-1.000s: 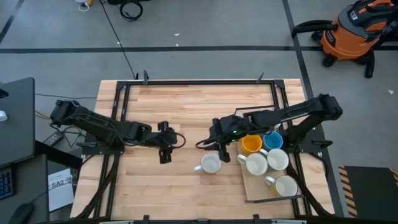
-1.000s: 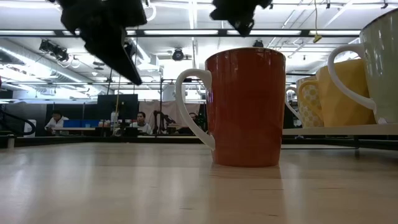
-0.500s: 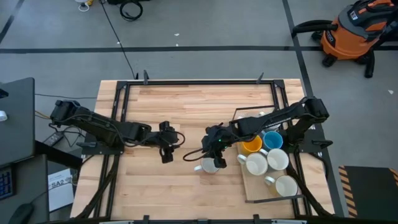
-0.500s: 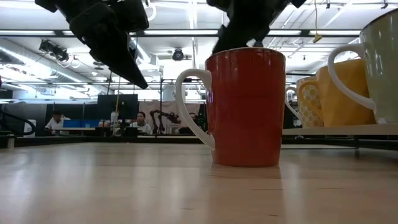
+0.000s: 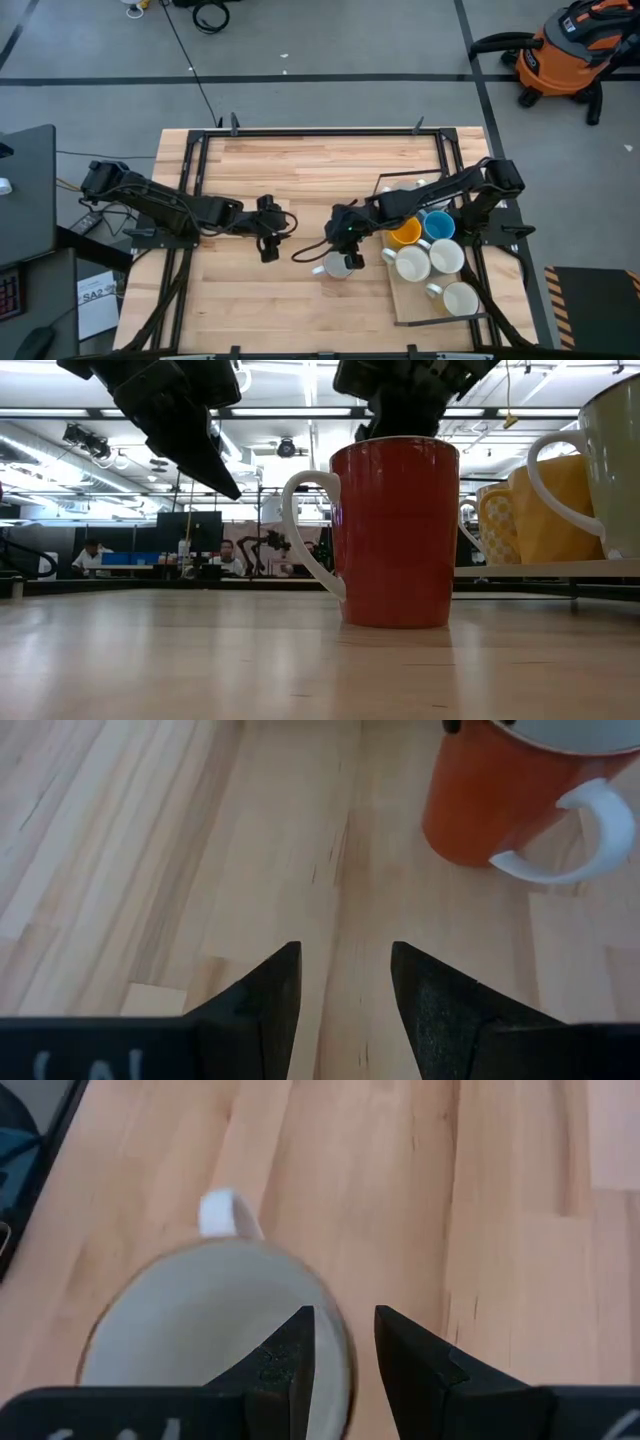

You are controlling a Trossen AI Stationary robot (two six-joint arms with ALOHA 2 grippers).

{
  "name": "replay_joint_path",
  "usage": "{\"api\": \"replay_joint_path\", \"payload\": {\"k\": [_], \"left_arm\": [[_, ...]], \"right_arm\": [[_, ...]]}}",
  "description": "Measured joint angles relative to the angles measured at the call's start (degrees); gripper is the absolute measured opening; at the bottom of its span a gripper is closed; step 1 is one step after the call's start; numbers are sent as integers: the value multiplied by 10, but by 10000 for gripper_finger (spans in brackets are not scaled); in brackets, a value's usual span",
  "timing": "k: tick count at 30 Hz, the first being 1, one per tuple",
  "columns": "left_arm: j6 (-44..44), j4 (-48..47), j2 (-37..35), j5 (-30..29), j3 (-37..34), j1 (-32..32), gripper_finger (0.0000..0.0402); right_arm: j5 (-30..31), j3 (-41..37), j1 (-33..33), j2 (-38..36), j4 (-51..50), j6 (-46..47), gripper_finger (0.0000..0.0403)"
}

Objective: Place coffee mugs
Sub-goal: Put the brown mug on the shelf

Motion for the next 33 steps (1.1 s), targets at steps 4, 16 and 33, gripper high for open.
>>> {"api": "replay_joint_path", "payload": {"k": [4, 16, 33], "left_arm": [[0, 0, 0, 0, 0, 0, 162], [0, 0, 0, 0, 0, 0, 162], [0, 0, 0, 0, 0, 0, 162]], "right_arm": [[0, -1, 0, 10, -9, 6, 111], [0, 0, 0, 14, -7, 67, 28], [-5, 72, 44, -1, -138, 160, 28]]}}
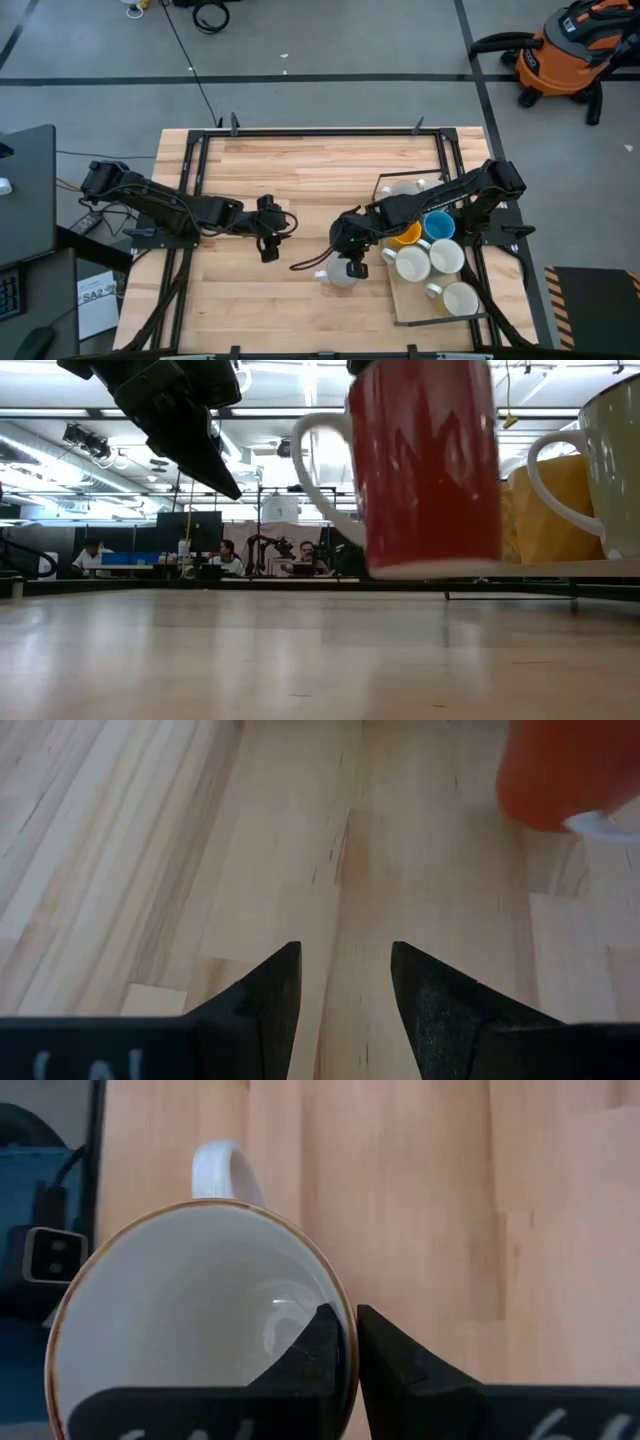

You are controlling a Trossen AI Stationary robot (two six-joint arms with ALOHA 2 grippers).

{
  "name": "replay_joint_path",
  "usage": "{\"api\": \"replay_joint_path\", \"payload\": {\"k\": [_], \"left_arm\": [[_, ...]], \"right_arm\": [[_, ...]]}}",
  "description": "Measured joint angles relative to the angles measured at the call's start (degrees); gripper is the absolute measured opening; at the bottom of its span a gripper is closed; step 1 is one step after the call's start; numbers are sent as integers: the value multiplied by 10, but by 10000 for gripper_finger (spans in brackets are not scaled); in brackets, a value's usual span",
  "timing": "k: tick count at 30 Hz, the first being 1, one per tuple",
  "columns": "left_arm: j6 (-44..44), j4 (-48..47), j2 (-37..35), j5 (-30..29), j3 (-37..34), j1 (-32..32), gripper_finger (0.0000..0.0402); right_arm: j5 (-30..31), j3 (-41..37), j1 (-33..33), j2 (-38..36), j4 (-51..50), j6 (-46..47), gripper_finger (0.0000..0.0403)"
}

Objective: Place coffee mugs
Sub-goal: Put the brown mug on the shelf

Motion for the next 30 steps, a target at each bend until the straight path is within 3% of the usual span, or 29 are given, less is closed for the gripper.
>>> {"api": "replay_joint_path", "payload": {"k": [10, 18, 30], "left_arm": [[0, 0, 0, 0, 0, 0, 162], [-1, 0, 0, 0, 0, 0, 162], [-1, 0, 0, 0, 0, 0, 162]], "right_arm": [[3, 91, 49, -5, -112, 84, 28], [6, 101, 107, -45, -161, 189, 28], [146, 101, 199, -106, -254, 380, 28]]}}
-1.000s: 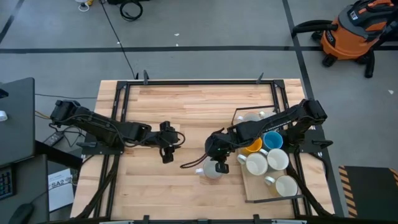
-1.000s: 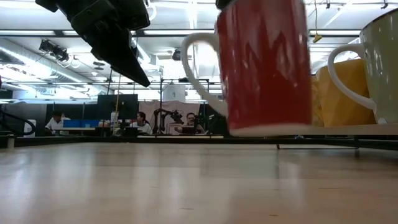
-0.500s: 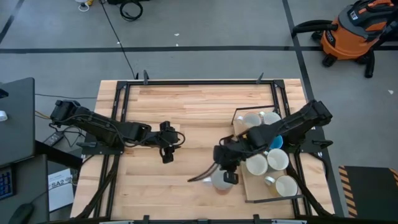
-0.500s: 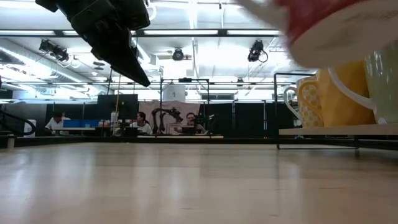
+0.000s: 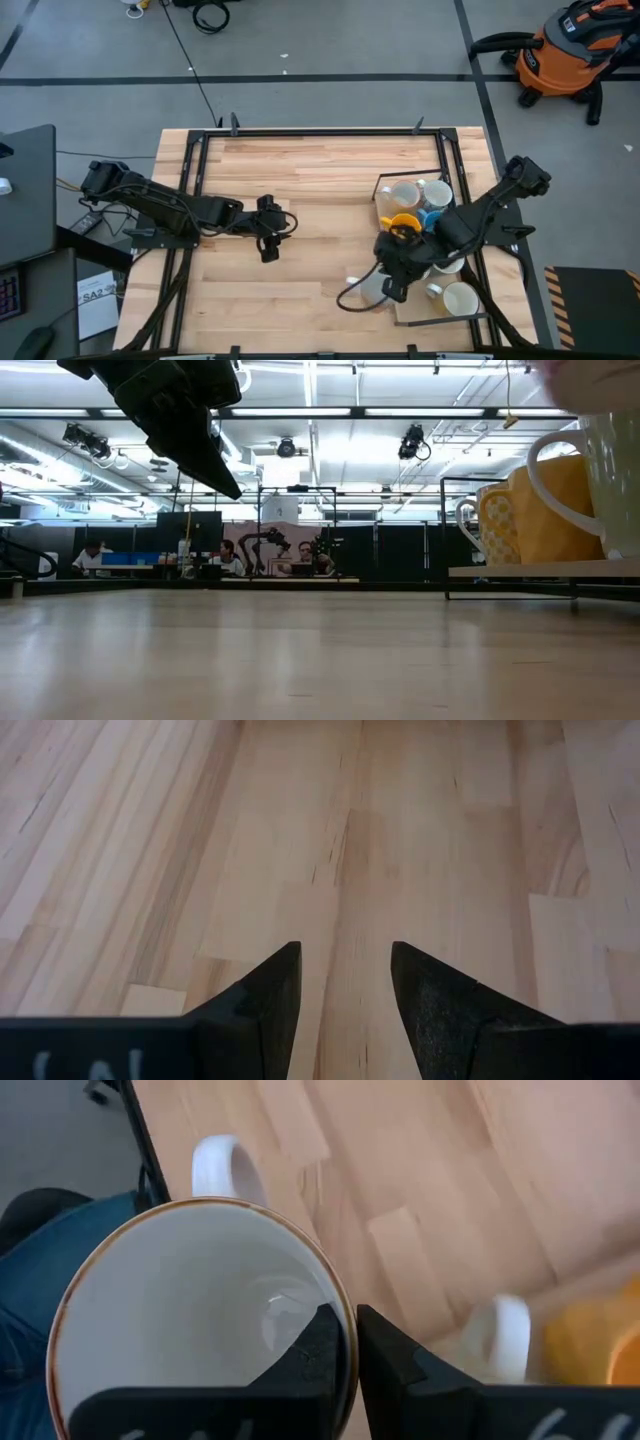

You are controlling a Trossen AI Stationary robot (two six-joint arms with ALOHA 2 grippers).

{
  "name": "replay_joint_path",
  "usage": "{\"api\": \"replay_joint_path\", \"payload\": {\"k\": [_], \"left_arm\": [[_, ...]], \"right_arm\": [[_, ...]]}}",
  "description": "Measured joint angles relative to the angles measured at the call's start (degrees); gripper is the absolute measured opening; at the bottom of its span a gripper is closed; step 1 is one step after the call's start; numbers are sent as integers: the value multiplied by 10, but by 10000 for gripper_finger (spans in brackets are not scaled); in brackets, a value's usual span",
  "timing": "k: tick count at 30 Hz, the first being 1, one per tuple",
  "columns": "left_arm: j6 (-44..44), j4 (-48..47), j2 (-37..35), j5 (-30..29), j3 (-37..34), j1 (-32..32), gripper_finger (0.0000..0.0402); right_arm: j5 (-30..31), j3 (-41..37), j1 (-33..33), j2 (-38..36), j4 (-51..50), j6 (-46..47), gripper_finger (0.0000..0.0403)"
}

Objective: Place coffee mugs
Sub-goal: Put the brown mug on the shelf

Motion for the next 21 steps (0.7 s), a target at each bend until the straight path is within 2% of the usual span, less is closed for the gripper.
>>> {"api": "replay_joint_path", "payload": {"k": [7, 14, 21], "left_arm": [[0, 0, 0, 0, 0, 0, 162], [0, 0, 0, 0, 0, 0, 162], [0, 0, 0, 0, 0, 0, 162]], "right_arm": [[42, 0, 76, -7, -49, 112, 28], [129, -1, 135, -7, -93, 188, 28], [124, -33, 171, -5, -101, 264, 28]]}}
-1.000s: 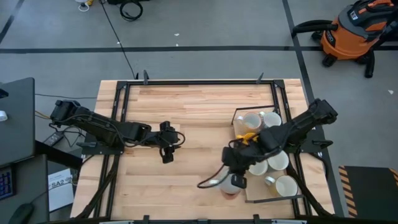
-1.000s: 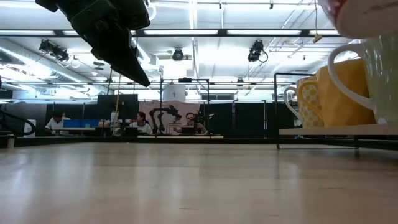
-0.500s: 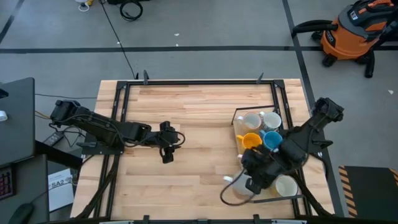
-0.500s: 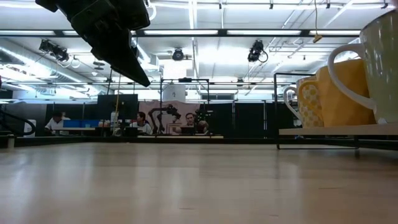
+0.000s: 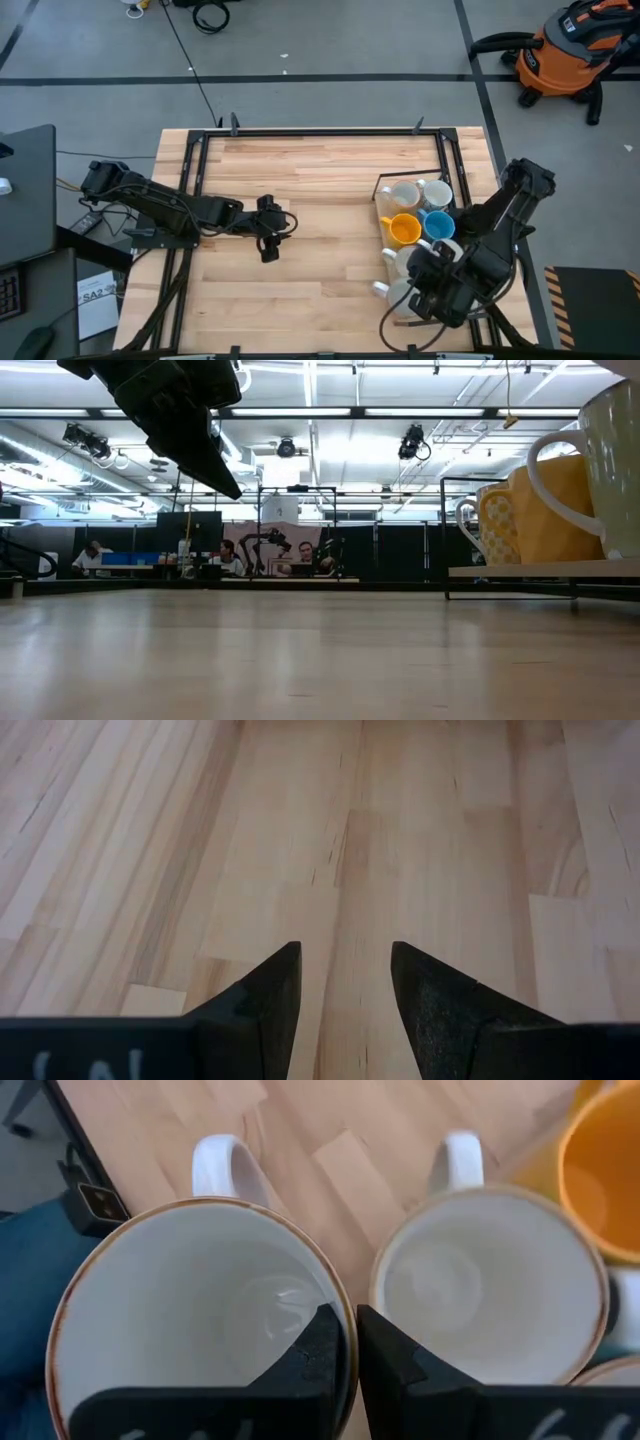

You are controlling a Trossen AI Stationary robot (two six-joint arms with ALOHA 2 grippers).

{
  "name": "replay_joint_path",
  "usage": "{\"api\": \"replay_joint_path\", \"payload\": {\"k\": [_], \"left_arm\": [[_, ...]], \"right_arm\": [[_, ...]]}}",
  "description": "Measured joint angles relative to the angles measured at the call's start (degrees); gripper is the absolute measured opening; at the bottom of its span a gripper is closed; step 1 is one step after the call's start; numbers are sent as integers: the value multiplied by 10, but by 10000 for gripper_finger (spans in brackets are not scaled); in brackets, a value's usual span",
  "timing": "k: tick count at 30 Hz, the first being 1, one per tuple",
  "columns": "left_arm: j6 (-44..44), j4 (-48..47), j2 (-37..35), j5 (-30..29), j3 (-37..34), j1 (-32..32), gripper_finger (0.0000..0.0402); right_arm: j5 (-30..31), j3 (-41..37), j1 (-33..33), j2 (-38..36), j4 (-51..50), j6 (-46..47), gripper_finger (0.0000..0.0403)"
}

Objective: Place coffee mugs
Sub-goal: Put the brown mug on the shelf

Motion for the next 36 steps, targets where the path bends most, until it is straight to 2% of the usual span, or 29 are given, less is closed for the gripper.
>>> {"api": "replay_joint_path", "payload": {"k": [11, 17, 26, 36], "left_arm": [[0, 0, 0, 0, 0, 0, 162], [0, 0, 0, 0, 0, 0, 162], [0, 0, 0, 0, 0, 0, 162], [1, 0, 0, 0, 0, 0, 162]], "right_arm": [[0, -52, 46, 0, 2, 70, 28], [-41, -76, 53, 0, 2, 89, 28], [-56, -97, 54, 0, 6, 93, 30], [-75, -99, 54, 0, 5, 93, 65]]}}
